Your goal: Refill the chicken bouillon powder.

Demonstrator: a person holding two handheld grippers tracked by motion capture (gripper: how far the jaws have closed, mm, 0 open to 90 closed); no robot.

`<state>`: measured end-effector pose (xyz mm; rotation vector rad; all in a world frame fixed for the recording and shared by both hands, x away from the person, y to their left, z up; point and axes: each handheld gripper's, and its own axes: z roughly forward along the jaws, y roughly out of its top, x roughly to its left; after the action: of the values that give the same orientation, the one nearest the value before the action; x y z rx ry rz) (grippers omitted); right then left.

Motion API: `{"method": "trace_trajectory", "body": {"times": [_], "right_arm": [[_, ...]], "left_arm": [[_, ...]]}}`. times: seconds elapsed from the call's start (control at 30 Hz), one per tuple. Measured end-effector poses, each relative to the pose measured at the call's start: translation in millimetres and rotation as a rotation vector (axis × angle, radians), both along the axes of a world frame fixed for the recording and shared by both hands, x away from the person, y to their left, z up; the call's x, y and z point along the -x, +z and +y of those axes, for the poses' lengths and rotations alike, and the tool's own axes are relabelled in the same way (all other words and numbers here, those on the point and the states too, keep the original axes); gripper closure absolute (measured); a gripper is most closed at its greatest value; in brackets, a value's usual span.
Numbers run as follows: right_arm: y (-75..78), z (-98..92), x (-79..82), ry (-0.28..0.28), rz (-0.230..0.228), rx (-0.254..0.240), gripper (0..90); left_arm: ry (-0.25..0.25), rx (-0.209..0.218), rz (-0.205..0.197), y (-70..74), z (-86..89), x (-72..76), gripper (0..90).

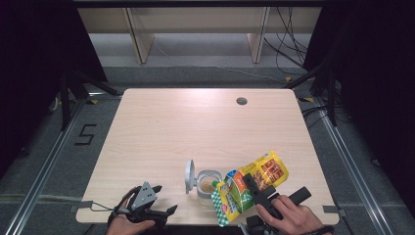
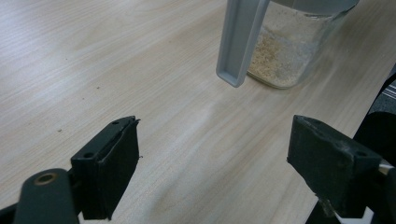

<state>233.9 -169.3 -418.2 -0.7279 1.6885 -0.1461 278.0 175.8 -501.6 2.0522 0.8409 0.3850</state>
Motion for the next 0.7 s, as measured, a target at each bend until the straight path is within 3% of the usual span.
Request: {"method": "trace_trajectory", "body": {"times": [0.13, 0.17, 0.2, 0.33, 0.6, 0.63, 0.67, 0.7], "right_arm": [[-0.6, 0.1, 0.9, -0.001, 0.006, 0.0, 58.4], [-0.9, 0.3, 0.8, -0.003, 0.008, 0.0, 58.4], [-1.0, 0.5, 0.9, 0.002, 0.004, 0.0, 58.5], [-0.6, 0.7, 0.9, -0.002, 0.006, 0.005, 58.5], [-0.6, 1.3, 1.5, 0.009, 0.001, 0.007, 59.1], [-0.6, 1.2, 1.5, 0.008, 0.003, 0.005, 59.2], [-0.6, 1.3, 1.2, 0.004, 0.008, 0.003, 59.2], [-1.0, 1.1, 1.3, 0.004, 0.008, 0.003, 59.3]], "left_arm": [[0.002, 0.002, -0.002, -0.2, -0.3, 0.0, 16.0], [0.003, -0.015, -0.01, -0.4, 0.2, -0.7, 16.0], [0.003, 0.005, -0.003, -0.4, -0.5, 0.0, 16.0], [0.003, 0.01, 0.001, -0.4, -0.7, 0.1, 16.0], [0.002, 0.002, -0.001, 0.1, -0.1, 0.3, 16.0], [-0.002, -0.016, -0.002, 0.3, 0.8, -0.2, 16.0], [-0.011, -0.011, 0.004, 0.5, 1.6, -0.6, 16.0], [-0.006, 0.023, 0.009, -0.3, 0.2, 0.0, 16.0]]}}
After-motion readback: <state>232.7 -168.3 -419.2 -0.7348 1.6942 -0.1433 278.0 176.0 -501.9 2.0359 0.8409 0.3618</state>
